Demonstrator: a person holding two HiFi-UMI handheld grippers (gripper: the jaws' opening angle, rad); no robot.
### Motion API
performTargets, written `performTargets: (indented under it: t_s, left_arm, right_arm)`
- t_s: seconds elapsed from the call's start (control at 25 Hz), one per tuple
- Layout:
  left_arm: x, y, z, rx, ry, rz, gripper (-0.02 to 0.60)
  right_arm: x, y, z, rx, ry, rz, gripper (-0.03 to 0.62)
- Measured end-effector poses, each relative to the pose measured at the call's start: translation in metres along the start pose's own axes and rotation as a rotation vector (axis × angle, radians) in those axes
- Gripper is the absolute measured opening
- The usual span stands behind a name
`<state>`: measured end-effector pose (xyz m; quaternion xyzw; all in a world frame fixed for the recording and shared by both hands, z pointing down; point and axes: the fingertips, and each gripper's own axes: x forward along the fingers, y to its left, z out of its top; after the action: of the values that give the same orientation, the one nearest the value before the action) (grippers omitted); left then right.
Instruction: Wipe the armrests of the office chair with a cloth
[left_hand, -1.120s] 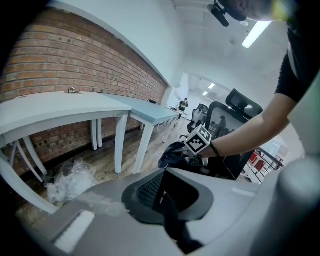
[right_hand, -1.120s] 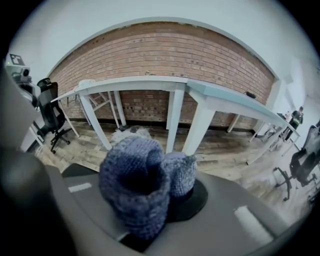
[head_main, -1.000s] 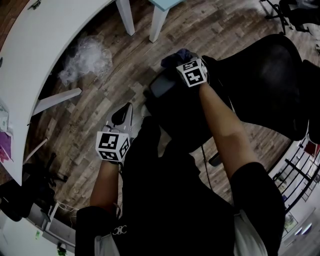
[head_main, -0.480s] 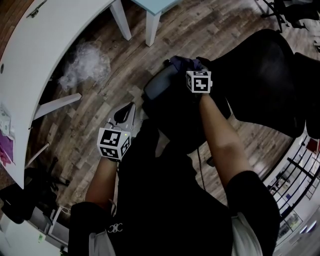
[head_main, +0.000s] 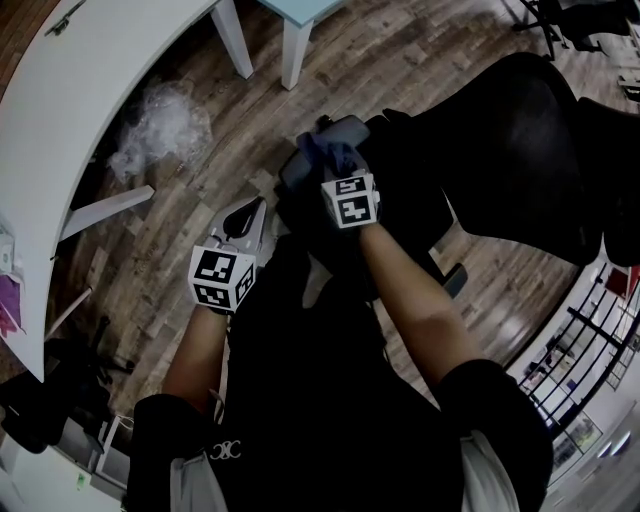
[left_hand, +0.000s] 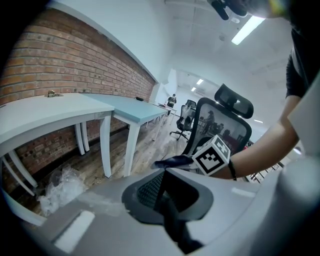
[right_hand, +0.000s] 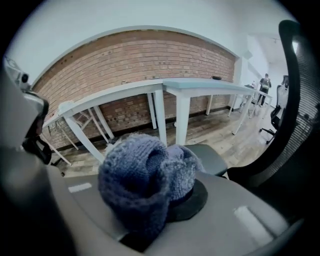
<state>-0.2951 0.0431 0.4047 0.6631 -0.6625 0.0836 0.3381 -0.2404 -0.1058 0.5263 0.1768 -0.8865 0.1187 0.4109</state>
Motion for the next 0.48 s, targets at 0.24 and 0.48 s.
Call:
performTargets:
  t_s: [0.24, 0.48]
  left_arm:
    - [-0.007, 0.011, 0.003, 0.001, 0.006, -0.005, 0.006]
    - [-0.017, 0.008, 0.001, -0.015, -0.007, 0.021, 0.006]
  right_arm:
    - [-0.001, 0.086, -0.011, -0.107, 0.039, 0.134, 0.048]
    - [-0.005, 0.1, -0.016, -0.143, 0.057, 0.19, 0.048]
